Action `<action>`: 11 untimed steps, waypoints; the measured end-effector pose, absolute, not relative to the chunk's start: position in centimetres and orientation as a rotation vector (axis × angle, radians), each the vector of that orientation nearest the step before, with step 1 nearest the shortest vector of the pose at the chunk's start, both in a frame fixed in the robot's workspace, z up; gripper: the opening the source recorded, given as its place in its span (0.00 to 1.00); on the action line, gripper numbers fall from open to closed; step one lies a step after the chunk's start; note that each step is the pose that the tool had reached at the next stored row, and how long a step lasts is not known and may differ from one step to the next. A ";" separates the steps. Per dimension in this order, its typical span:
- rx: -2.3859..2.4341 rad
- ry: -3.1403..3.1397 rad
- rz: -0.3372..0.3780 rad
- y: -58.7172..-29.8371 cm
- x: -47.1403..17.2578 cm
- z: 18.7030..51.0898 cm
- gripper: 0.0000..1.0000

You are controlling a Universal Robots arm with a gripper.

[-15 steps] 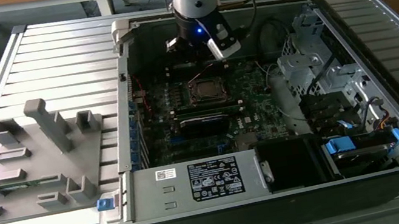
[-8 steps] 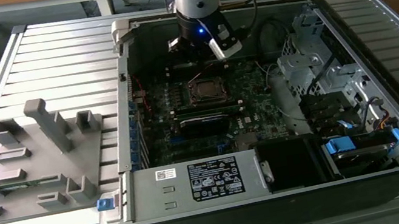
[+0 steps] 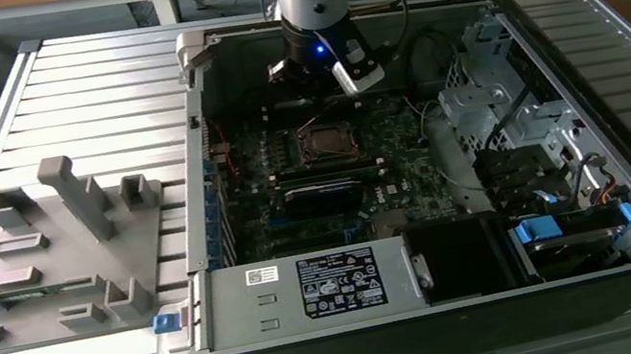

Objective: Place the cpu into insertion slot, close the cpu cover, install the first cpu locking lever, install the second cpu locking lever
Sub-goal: 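Install the first cpu locking lever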

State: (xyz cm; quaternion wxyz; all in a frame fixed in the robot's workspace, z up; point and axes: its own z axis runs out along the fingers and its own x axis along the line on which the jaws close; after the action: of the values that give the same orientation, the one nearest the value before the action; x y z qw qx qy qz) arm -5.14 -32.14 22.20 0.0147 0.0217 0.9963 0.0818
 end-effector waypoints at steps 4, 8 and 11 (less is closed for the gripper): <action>0.081 3.098 0.255 -32.1 -5.1 22.1 0.11; 0.124 3.090 0.253 -32.1 -5.1 21.9 0.11; 0.169 3.083 0.252 -32.1 -5.1 21.8 0.11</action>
State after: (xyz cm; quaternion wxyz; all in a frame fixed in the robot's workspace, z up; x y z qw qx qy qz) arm -5.14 -32.14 21.78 0.0219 0.0545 0.9950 0.0814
